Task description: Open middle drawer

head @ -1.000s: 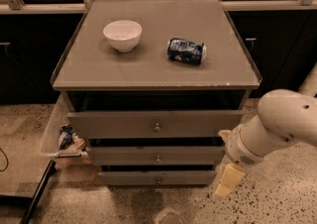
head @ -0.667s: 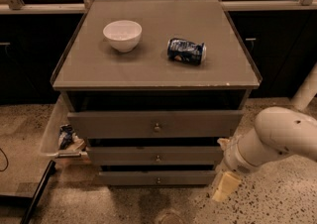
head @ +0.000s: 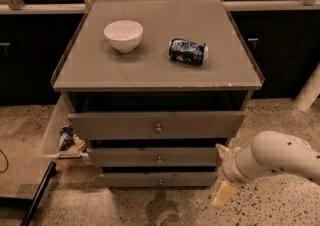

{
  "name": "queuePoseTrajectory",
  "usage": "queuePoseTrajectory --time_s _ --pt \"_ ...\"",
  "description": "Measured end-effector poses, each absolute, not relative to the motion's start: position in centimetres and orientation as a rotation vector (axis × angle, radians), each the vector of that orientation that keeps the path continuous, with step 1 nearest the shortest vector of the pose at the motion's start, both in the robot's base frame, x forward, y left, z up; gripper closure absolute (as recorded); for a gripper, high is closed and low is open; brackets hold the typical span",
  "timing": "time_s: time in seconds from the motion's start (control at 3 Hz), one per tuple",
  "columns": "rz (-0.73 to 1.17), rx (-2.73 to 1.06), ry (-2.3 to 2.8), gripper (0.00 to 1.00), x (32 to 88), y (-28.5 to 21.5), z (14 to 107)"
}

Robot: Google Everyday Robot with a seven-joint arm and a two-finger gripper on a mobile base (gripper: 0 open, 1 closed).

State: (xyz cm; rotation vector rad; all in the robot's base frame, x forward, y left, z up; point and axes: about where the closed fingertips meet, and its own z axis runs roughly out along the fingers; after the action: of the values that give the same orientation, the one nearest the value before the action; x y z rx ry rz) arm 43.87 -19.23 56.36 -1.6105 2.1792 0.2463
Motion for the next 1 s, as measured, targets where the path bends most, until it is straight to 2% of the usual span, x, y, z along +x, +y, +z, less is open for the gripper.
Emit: queuePoseTrajectory --time_s 1.0 --pt "0.175 -1.68 2.047 0.0 46.6 -18.2 52.9"
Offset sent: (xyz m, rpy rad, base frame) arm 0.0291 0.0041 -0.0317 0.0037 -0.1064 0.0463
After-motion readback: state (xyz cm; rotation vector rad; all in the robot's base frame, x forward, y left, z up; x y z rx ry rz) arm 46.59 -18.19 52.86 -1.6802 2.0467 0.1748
